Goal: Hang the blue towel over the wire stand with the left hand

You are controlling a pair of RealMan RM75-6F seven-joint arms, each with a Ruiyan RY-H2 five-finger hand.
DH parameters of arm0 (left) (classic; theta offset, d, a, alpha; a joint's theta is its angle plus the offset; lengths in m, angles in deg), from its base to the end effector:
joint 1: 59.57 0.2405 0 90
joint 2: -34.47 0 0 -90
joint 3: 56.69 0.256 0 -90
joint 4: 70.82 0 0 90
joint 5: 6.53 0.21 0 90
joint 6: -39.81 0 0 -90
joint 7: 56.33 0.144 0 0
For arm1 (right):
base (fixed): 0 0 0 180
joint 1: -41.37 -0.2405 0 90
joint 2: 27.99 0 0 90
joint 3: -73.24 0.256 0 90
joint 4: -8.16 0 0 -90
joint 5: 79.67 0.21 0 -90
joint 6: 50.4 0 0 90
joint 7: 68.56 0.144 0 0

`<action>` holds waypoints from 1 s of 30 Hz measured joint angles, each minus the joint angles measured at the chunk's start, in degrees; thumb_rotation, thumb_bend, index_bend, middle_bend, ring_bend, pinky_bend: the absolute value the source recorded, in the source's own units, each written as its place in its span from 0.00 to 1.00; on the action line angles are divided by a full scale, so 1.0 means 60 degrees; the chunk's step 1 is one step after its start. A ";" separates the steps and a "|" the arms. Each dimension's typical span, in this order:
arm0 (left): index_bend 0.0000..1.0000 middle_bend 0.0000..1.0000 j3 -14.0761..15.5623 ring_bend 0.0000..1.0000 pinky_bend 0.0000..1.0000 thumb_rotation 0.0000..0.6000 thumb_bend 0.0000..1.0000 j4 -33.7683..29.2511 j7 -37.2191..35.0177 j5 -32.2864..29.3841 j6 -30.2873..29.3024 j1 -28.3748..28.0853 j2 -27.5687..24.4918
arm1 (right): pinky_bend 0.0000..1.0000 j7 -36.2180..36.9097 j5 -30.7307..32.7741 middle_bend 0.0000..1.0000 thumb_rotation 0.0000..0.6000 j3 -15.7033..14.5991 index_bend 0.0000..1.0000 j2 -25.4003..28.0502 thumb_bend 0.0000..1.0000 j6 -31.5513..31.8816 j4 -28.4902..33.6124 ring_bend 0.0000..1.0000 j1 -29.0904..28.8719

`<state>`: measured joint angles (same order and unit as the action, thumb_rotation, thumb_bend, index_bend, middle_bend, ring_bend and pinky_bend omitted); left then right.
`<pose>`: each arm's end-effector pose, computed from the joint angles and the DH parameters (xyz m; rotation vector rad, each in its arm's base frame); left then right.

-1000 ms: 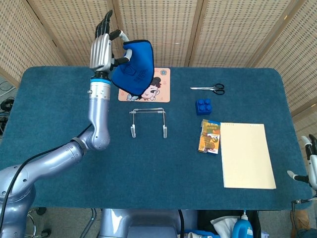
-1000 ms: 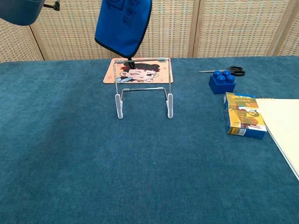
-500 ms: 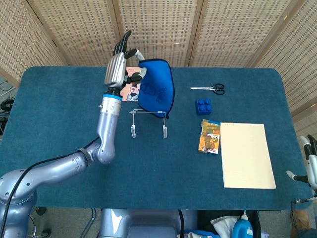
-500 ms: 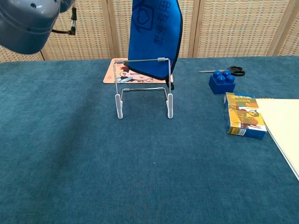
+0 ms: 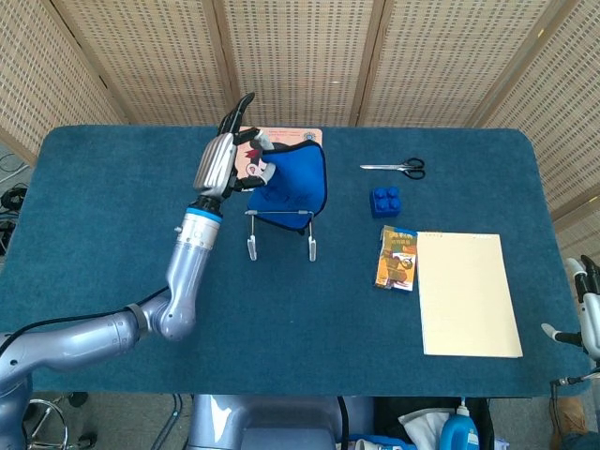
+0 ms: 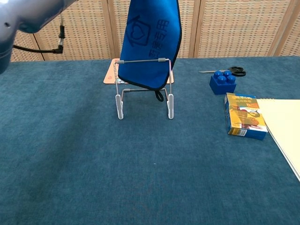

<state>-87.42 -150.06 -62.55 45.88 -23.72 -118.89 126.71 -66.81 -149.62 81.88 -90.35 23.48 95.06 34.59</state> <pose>-0.0052 0.4360 0.0589 -1.3120 -1.2636 -1.7306 -0.3627 -0.2099 0.1884 1.1930 -1.0079 0.7163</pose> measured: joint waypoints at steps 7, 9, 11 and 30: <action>0.76 0.00 0.0610 0.00 0.00 1.00 0.41 -0.0662 -0.0297 0.0684 -0.0213 0.0821 -0.0382 | 0.00 -0.0073 -0.0026 0.00 1.00 -0.0019 0.00 -0.0030 0.00 0.0033 0.0021 0.00 -0.0002; 0.76 0.00 0.0720 0.00 0.00 1.00 0.41 -0.0717 -0.0504 0.0905 -0.0260 0.0993 -0.0436 | 0.00 -0.0084 -0.0033 0.00 1.00 -0.0016 0.00 -0.0029 0.00 0.0049 0.0032 0.00 0.0000; 0.76 0.00 0.0819 0.00 0.00 1.00 0.41 -0.0758 -0.0753 0.1146 -0.0305 0.1143 -0.0485 | 0.00 -0.0098 -0.0039 0.00 1.00 -0.0019 0.00 -0.0031 0.00 0.0067 0.0042 0.00 0.0005; 0.76 0.00 0.2483 0.00 0.00 1.00 0.41 -0.0543 -0.1706 0.4291 -0.0427 0.2022 -0.1346 | 0.00 -0.0218 -0.0100 0.00 1.00 -0.0057 0.00 -0.0069 0.00 0.0113 0.0085 0.00 0.0002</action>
<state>-72.52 -153.32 -72.79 71.63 -26.28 -106.76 118.64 -68.12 -150.22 81.54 -90.76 24.15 95.57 34.61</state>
